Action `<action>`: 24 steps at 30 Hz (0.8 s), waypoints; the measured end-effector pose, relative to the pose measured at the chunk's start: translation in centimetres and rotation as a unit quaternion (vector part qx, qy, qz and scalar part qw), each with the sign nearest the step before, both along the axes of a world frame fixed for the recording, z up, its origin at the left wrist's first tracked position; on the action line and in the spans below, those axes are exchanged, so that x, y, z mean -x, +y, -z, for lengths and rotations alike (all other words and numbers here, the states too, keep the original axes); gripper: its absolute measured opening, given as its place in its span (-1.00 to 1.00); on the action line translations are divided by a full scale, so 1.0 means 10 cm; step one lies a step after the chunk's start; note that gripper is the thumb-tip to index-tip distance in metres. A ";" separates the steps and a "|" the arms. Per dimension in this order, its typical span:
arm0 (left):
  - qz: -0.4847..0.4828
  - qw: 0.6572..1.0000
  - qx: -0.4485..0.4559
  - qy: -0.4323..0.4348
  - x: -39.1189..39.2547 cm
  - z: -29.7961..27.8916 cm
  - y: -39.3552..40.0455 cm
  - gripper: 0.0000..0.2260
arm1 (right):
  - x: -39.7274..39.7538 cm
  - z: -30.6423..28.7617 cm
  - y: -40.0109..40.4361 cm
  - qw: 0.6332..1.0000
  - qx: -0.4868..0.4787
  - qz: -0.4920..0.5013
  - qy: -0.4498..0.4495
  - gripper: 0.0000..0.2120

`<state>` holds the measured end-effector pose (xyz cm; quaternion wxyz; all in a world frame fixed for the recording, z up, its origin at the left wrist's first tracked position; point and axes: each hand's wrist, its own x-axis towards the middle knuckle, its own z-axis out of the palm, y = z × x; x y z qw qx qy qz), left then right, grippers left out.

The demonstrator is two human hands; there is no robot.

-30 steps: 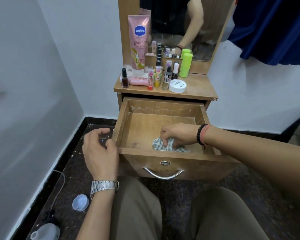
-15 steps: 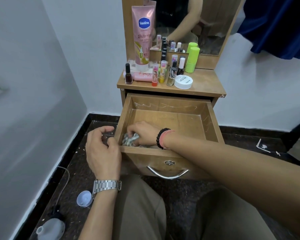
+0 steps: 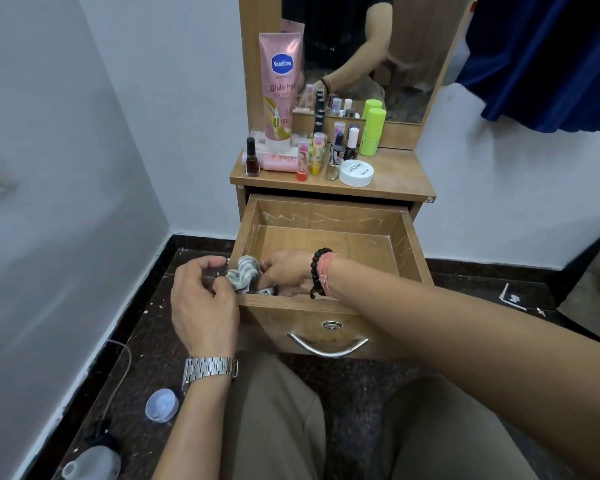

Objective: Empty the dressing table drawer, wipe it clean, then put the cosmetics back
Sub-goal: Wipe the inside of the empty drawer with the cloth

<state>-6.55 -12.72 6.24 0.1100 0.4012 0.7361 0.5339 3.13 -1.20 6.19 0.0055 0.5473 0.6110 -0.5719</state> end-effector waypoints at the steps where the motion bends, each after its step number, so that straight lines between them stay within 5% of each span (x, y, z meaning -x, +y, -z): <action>1: 0.000 1.000 0.000 0.000 0.00 0.00 0.00 -0.76 | 0.02 0.00 -0.01 0.999 -0.026 0.020 -0.012 -0.81; 13: -0.006 1.000 0.005 0.022 0.01 0.05 0.03 -0.78 | 0.24 0.05 0.69 0.959 -0.206 0.196 -0.010 -0.72; 20: -0.022 0.999 0.013 0.031 -0.01 0.05 0.04 -0.80 | 0.17 -0.01 0.64 0.966 -0.226 0.114 -0.062 -0.74; 24: -0.020 0.999 0.013 0.027 -0.01 0.05 0.03 -0.79 | 0.10 -0.07 0.31 0.985 -0.159 0.042 -0.049 -0.79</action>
